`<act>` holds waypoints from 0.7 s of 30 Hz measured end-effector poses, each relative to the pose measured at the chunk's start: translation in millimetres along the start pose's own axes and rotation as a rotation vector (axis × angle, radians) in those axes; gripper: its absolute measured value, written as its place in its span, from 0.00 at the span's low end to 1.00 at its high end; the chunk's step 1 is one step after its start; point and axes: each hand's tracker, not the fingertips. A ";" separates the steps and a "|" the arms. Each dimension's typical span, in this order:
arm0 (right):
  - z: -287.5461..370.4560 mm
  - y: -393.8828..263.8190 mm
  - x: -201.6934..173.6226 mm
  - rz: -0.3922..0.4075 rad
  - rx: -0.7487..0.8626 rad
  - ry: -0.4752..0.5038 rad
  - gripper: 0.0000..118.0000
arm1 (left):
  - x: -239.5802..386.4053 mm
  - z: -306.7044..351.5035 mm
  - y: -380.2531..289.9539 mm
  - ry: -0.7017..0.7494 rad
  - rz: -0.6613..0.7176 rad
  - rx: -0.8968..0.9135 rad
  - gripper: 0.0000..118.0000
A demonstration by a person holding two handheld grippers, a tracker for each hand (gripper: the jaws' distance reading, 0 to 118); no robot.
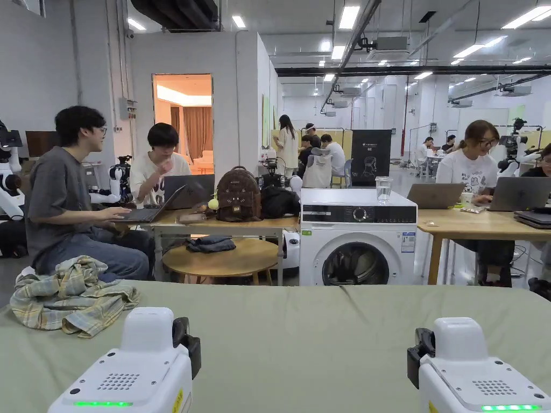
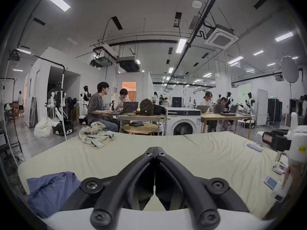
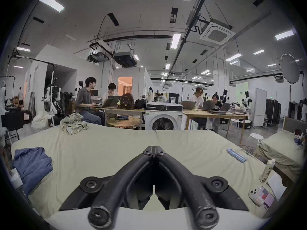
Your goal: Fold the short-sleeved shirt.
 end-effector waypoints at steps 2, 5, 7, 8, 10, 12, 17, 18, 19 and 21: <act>2.0 0.6 -0.7 0.002 0.007 -0.004 0.00 | -0.7 1.0 0.6 -0.019 0.009 0.010 0.00; 4.0 1.6 -1.6 0.009 0.017 -0.001 0.00 | 0.1 2.2 3.2 -0.015 0.001 0.015 0.00; 5.0 2.1 -1.2 0.010 0.019 0.004 0.00 | -4.7 0.7 5.5 -0.037 0.030 0.013 0.00; 5.2 2.2 -1.1 0.008 0.018 0.006 0.00 | -5.4 0.6 5.7 -0.035 0.032 0.017 0.00; 4.5 1.7 -1.2 0.009 0.017 0.007 0.00 | -5.3 0.6 6.4 -0.026 0.020 0.019 0.00; 5.6 1.9 -1.5 0.007 0.017 0.010 0.00 | -5.3 0.8 5.6 -0.032 0.018 0.016 0.00; 7.7 2.9 -4.4 0.033 0.027 0.008 0.00 | -6.6 -0.1 3.2 -0.027 0.020 0.013 0.00; 7.4 2.9 -4.6 0.033 0.026 0.009 0.00 | -7.2 -0.5 3.1 -0.026 0.022 0.011 0.00; 7.3 2.9 -4.7 0.032 0.025 0.009 0.00 | -6.9 -0.7 2.5 -0.020 0.022 0.009 0.00; 8.1 2.4 -4.5 0.028 0.027 0.006 0.00 | -8.1 -1.1 2.4 -0.019 0.025 0.009 0.00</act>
